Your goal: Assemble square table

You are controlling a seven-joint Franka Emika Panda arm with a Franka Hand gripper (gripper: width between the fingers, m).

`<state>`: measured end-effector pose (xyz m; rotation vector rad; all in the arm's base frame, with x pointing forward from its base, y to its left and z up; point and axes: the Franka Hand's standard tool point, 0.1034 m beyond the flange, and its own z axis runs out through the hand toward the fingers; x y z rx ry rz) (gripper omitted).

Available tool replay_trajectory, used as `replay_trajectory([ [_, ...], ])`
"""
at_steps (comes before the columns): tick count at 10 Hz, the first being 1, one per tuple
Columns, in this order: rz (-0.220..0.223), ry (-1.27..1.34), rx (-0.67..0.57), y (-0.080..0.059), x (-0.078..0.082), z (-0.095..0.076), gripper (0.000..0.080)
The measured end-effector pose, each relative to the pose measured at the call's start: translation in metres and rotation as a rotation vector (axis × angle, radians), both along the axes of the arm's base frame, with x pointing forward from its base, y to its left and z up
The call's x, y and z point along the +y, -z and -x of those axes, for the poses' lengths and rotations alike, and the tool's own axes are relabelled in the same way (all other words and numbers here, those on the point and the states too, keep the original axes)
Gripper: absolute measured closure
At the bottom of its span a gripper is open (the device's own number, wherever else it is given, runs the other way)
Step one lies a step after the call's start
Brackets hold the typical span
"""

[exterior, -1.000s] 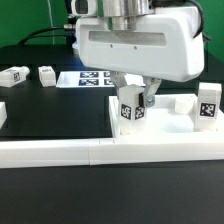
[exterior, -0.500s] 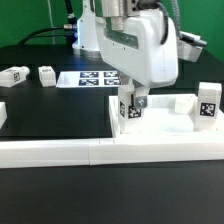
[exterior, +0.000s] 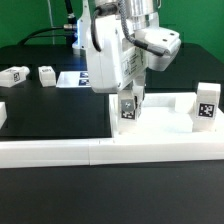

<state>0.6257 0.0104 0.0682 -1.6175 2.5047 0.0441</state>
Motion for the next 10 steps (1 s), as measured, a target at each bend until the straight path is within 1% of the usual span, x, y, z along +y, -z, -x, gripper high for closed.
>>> replay_trajectory([
  [3, 0.014, 0.026, 0.013, 0.000, -0.002, 0.002, 0.0501],
  [4, 0.011, 0.025, 0.011, 0.000, -0.002, 0.002, 0.0501],
  [5, 0.011, 0.024, 0.011, 0.000, -0.001, 0.002, 0.0393],
  [6, 0.011, 0.022, 0.010, 0.000, 0.000, 0.003, 0.0255],
  [7, 0.009, 0.008, 0.007, -0.004, 0.005, 0.005, 0.0175],
  [8, 0.002, -0.007, 0.001, -0.013, 0.014, 0.010, 0.0175],
  [9, -0.006, -0.021, -0.006, -0.023, 0.025, 0.016, 0.0155],
  [10, -0.013, -0.035, -0.005, -0.028, 0.037, 0.022, 0.0155],
])
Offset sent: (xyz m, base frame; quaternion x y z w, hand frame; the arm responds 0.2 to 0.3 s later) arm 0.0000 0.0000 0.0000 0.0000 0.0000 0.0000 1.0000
